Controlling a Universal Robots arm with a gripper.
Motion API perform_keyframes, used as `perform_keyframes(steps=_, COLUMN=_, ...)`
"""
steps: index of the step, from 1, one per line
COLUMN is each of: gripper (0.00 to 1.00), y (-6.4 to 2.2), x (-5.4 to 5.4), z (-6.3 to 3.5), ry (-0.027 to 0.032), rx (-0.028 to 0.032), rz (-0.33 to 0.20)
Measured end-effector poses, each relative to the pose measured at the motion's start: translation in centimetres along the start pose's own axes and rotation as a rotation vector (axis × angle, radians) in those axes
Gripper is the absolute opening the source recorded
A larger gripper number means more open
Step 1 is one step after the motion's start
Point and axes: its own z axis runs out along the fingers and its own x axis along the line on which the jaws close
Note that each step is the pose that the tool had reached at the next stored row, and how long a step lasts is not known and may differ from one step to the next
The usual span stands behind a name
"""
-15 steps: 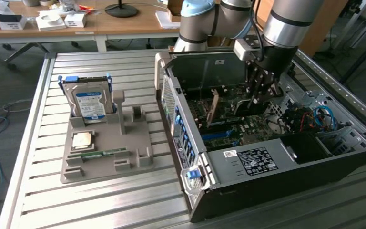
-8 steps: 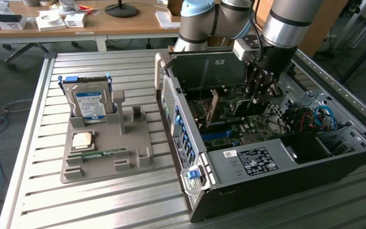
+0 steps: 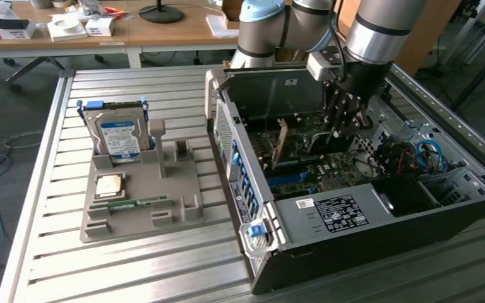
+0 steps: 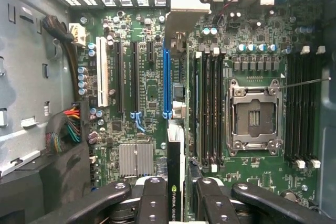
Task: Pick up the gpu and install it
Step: 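Insert the gpu into the slot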
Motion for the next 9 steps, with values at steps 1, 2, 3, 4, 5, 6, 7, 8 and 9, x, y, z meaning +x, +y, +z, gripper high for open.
perform_keyframes(steps=1, gripper=0.26, y=0.05, x=0.0, z=0.02, ry=0.0, rx=0.0, rz=0.0)
perform_keyframes(steps=2, gripper=0.26, y=0.12, x=0.0, z=0.03, ry=0.0, rx=0.0, rz=0.0)
perform_keyframes(steps=3, gripper=0.26, y=0.17, x=0.0, z=0.04, ry=0.0, rx=0.0, rz=0.001)
perform_keyframes(steps=4, gripper=0.26, y=0.22, x=0.0, z=0.06, ry=0.0001, rx=0.0, rz=0.001)
perform_keyframes(steps=5, gripper=0.26, y=0.27, x=0.01, z=0.07, ry=0.0001, rx=0.0, rz=0.001)
perform_keyframes(steps=6, gripper=0.26, y=0.34, x=0.01, z=0.08, ry=0.0, rx=0.0, rz=0.001)
perform_keyframes(steps=7, gripper=0.26, y=0.43, x=0.0, z=0.1, ry=0.0, rx=0.0, rz=0.001)
perform_keyframes(steps=8, gripper=0.26, y=0.52, x=0.0, z=0.12, ry=0.0, rx=0.0, rz=0.002)
perform_keyframes(steps=9, gripper=0.26, y=0.63, x=0.0, z=0.15, ry=-0.0001, rx=0.0001, rz=0.002)
